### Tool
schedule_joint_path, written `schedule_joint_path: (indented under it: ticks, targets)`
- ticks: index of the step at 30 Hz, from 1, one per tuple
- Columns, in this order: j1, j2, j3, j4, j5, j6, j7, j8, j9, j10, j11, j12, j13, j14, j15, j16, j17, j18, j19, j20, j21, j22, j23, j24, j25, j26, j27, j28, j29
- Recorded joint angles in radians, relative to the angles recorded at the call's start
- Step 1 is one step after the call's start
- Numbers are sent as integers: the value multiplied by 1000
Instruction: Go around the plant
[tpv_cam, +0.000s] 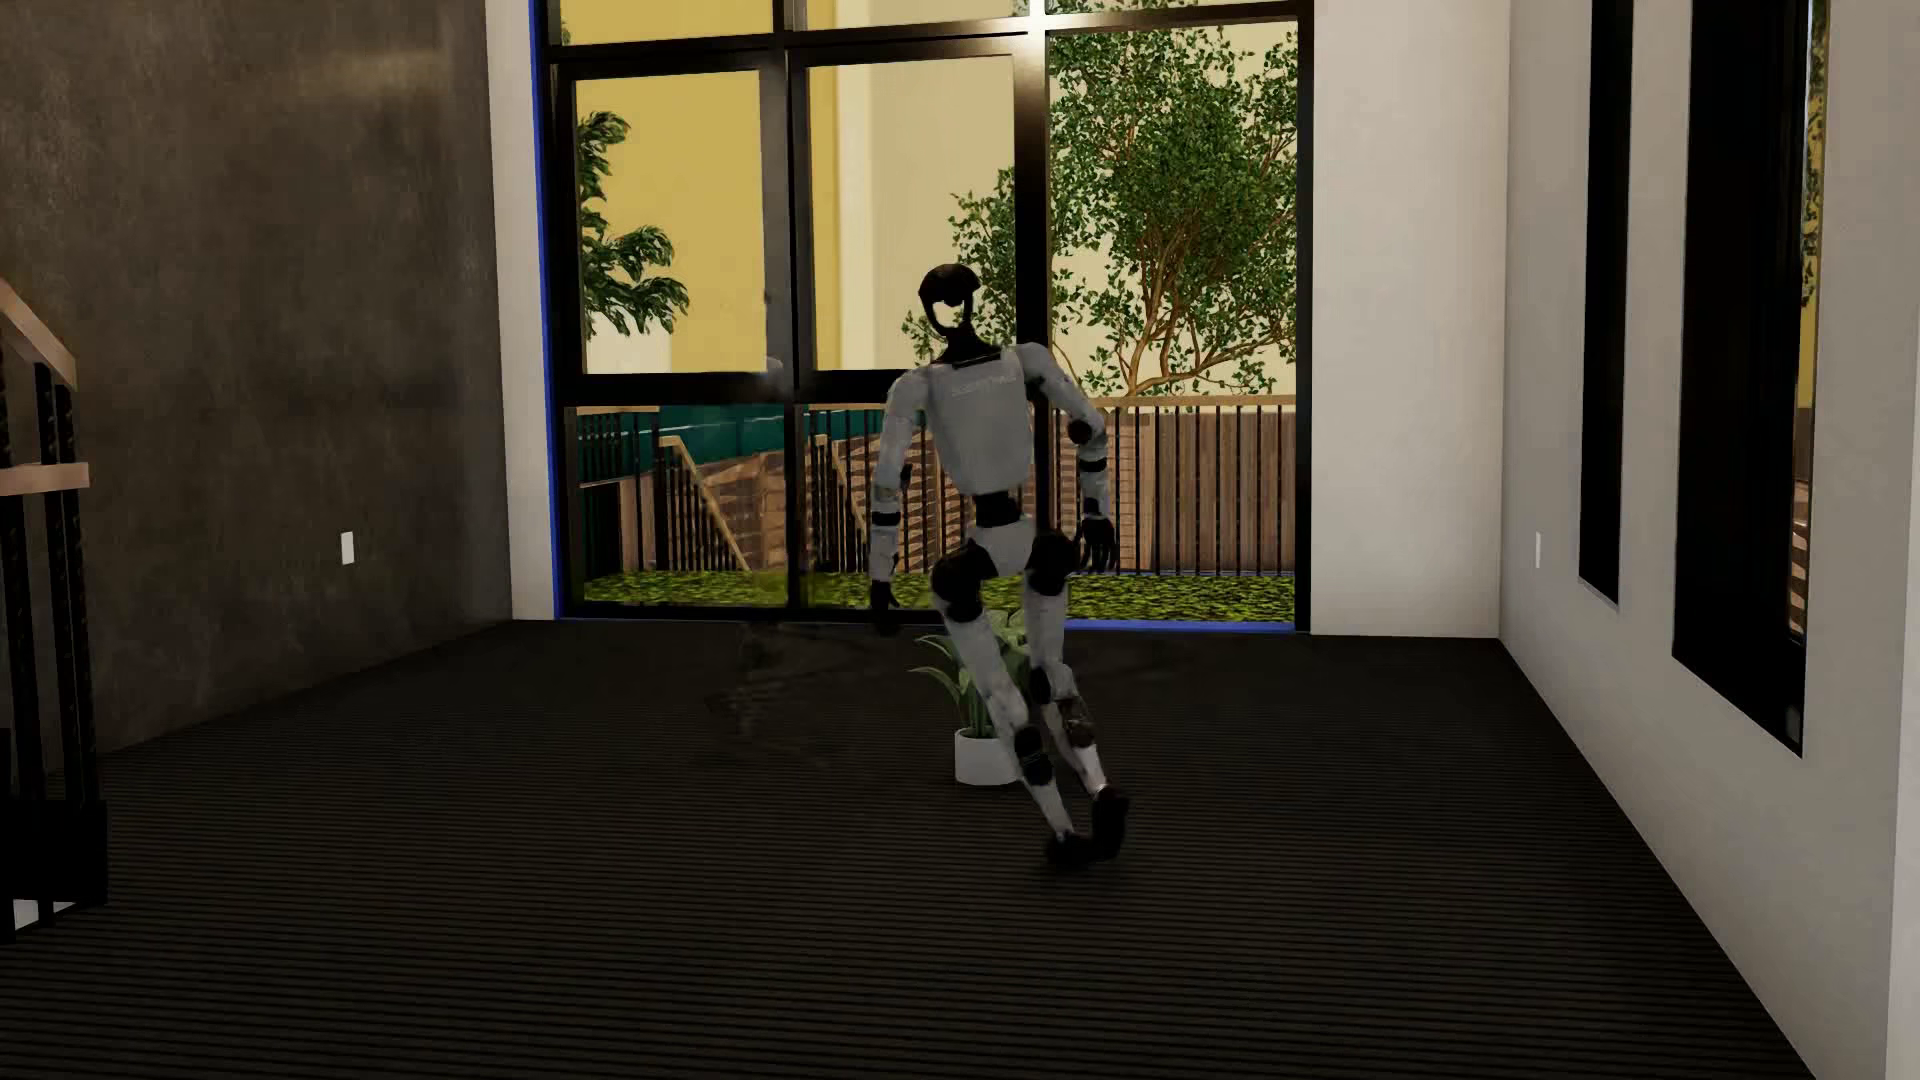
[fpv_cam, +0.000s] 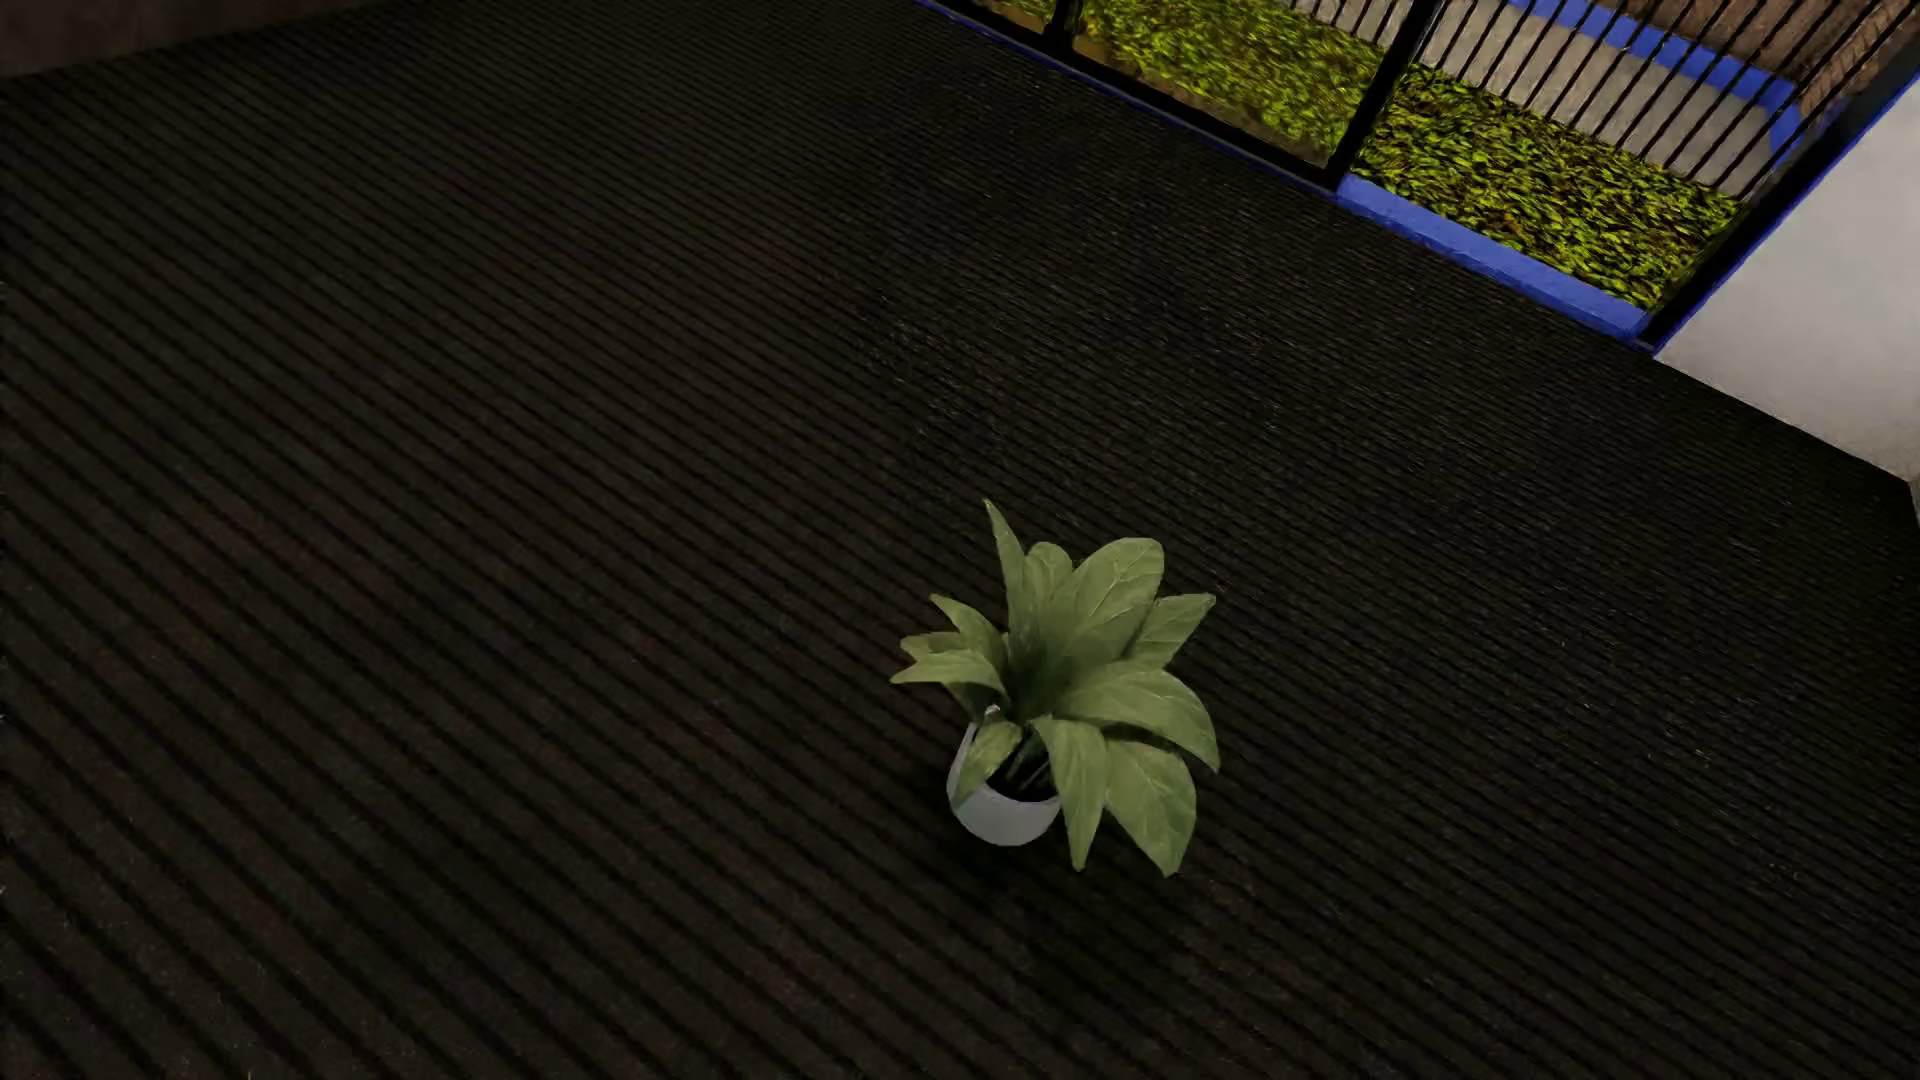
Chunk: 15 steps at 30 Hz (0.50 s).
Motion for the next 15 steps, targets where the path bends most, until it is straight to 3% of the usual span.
schedule_joint_path:
  ticks: [1, 4, 7, 8, 9, 11, 13, 14, 15]
  targets:
    - [26, -34, -58, 2, 23, 0, 0, 0, 6, 13, -74, -23, 12, -64, -57, -1, 0, 0, 0, 14, -3, -46, 8, 0, 0, 0, 0, 0, 0]
    - [101, -150, -171, 25, 76, -5, 0, 0, 39, 36, -308, -108, 18, -116, -276, -17, 4, 0, 0, -5, 68, -64, 57, 0, 0, 0, 0, 0, 0]
    - [155, -238, -177, 55, 123, -2, 0, 0, 41, 71, -577, -105, 15, -125, -306, -24, 16, 0, 0, -36, 130, -51, 105, 0, 0, 0, 0, 0, 0]
    - [172, -245, -160, 56, 141, -9, 0, 0, 34, 92, -585, -88, 11, -130, -436, -21, 24, 0, 0, -45, 148, -29, 125, 0, 0, 0, 0, 0, 0]
    - [190, -236, -148, 54, 151, -16, 0, 0, 23, 88, -601, -66, 12, 9, -537, -19, 28, 0, 0, -59, 159, 5, 136, 0, 0, 0, 0, 0, 0]
    - [158, -241, -119, 66, 159, 0, 0, 0, -31, 181, -568, -18, 30, 302, -163, -28, 27, 0, 0, -92, 144, 90, 143, 0, 0, 0, 0, 0, 0]
    - [41, -219, -75, 132, 152, 43, 0, 0, -54, 429, -501, 28, 13, 671, -148, -47, 14, 0, 0, -119, 154, 163, 163, 0, 0, 0, 0, 0, 0]
    - [-49, -146, -61, 174, 183, 63, 0, 0, -36, 607, -505, 48, -3, 702, -141, -40, 9, 0, 0, -160, 129, 143, 162, 0, 0, 0, 0, 0, 0]
    - [-180, -102, -59, 189, 179, 69, 0, 0, -34, 804, -518, 50, -22, 615, -149, -34, 10, 0, 0, -168, 97, 133, 141, 0, 0, 0, 0, 0, 0]
